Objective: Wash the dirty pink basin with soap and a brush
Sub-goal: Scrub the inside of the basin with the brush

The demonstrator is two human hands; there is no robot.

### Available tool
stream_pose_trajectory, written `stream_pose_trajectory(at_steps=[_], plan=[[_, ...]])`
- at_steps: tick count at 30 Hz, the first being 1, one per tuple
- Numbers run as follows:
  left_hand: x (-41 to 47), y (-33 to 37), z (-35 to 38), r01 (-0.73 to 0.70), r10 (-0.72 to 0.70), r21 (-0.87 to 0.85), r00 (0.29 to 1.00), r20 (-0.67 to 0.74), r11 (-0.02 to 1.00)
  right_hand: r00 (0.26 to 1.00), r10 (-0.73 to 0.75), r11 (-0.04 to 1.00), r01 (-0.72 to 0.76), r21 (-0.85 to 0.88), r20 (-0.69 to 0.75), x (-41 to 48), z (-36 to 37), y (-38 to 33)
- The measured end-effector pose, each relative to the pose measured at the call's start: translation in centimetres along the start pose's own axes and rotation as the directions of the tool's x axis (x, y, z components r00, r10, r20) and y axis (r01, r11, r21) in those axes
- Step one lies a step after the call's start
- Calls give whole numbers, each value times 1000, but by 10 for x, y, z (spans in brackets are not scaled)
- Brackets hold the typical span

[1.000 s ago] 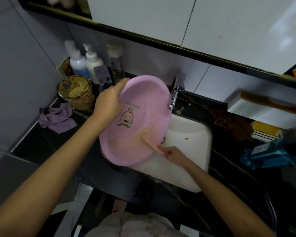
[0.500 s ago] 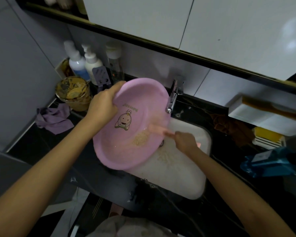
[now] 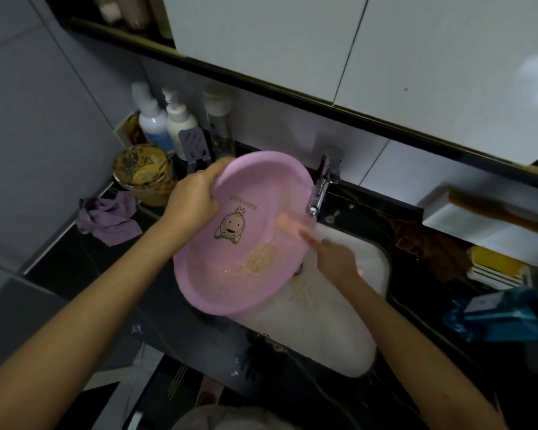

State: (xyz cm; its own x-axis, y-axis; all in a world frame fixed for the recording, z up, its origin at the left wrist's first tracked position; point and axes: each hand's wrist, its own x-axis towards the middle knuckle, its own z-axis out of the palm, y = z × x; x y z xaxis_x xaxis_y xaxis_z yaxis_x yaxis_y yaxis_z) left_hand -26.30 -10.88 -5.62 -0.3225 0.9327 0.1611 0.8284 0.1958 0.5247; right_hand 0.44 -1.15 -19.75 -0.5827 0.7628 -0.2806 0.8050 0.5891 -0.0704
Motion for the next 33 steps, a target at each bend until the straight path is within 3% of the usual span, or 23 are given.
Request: stream_pose_trajectory(at_steps=[2,6,11,12,16,18,20,21,25,29,33], plan=[[1,0,0,-10,10,-3,1000,-2,1000,989,-74,997,74,0,130,-13,8,-7],[1,0,1,-16,16,-12,1000,-19,1000,986,103,994,-100,34,-128,8,-12,7],[0,1,-1,-22,22,-13,1000,-21,1000,995,-23,999,20,35,101,-28,21,-1],[0,2,-1,-19,19,-8,1000,-23,1000,996,-10,1000,9,8,89,-21,16,0],[1,1,-2,-25,25,-29,1000,5,999,963,56,997,-68,-34,-264,8,-22,4],[2,-1,-4,-30,31,-31,999,22,999,988,62,998,-61,8,-143,1,-7,4],[2,0,-5,-32,34,-41,999,34,999,990,59,986,-78,147,126,-21,24,-8],[0,1,-3,-33,34,-32,999,34,999,981,54,968,-98,230,188,-34,36,-19],[-38,-8,9,38,-39,-13,991,-130,999,980,58,905,-132,405,191,-55,67,-47],[-116,-29,31,182,-239,-344,962,-132,921,970,41,843,-163,513,241,-61,71,-60],[-131,-24,38,147,-241,-516,963,-120,844,962,58,809,-201,553,265,-58,57,-64]])
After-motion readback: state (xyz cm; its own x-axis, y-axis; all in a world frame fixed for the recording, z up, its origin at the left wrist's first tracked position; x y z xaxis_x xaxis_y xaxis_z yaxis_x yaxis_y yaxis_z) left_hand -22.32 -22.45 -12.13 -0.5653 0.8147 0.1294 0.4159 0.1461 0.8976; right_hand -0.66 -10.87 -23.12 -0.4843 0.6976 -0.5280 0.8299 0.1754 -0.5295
